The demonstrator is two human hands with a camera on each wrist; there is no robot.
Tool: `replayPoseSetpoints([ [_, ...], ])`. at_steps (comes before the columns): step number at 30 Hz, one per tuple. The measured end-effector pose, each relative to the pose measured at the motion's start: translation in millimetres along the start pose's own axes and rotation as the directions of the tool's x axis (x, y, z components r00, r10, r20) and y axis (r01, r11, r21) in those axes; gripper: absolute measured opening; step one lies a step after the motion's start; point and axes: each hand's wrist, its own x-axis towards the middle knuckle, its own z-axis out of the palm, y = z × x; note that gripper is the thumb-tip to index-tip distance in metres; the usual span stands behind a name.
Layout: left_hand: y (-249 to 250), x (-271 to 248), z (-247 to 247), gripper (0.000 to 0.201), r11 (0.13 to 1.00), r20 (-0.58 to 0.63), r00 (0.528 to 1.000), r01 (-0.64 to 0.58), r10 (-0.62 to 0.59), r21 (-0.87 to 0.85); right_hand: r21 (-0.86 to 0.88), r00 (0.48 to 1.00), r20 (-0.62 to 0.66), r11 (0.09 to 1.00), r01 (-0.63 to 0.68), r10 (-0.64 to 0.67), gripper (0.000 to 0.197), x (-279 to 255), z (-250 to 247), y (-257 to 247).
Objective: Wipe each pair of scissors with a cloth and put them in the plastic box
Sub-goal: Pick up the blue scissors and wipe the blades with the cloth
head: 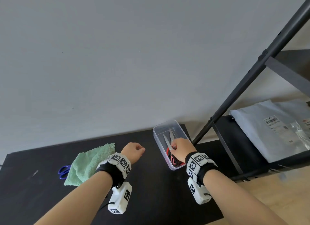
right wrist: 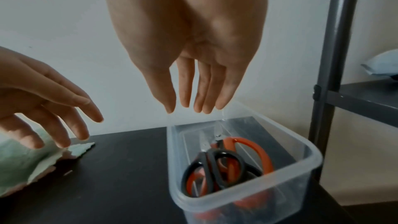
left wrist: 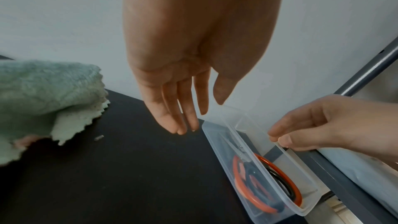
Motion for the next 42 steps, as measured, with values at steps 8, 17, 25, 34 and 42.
replayPoseSetpoints([
  [8, -48.8, -32.9, -51.8, 0.011, 0.999, -0.037, 0.999, -0.004, 0.006, 0.054, -0.036, 0.995, 0.049, 0.996, 0.086, -0.084, 0.03, -16.9, 18.9, -74.9],
  [17, -135.3, -73.5, -120.0, 0.014, 0.995, -0.12, 0.989, 0.095, -0.091, 0.023, -0.069, 0.981, 0.132, 0.986, 0.154, -0.144, 0.027, -29.0, 70.8, -175.3],
  [25, -206.9, -96.5, -170.3, 0.02, 0.983, -0.158, 0.971, 0.171, -0.179, -0.066, -0.056, 0.966, 0.181, 0.978, 0.2, -0.187, 0.024, -31.2, 121.0, -246.4],
  [34, -252.1, -88.2, -184.0, 0.014, 0.974, -0.1, 0.969, 0.225, -0.224, -0.002, 0.017, 0.946, 0.244, 0.976, 0.217, -0.215, 0.032, -22.6, 163.3, -284.8],
  [42, -247.2, -50.5, -185.1, 0.034, 0.967, -0.028, 0.982, 0.186, -0.184, 0.172, 0.102, 0.946, 0.229, 0.972, 0.213, -0.231, 0.026, -2.8, 170.4, -294.2],
])
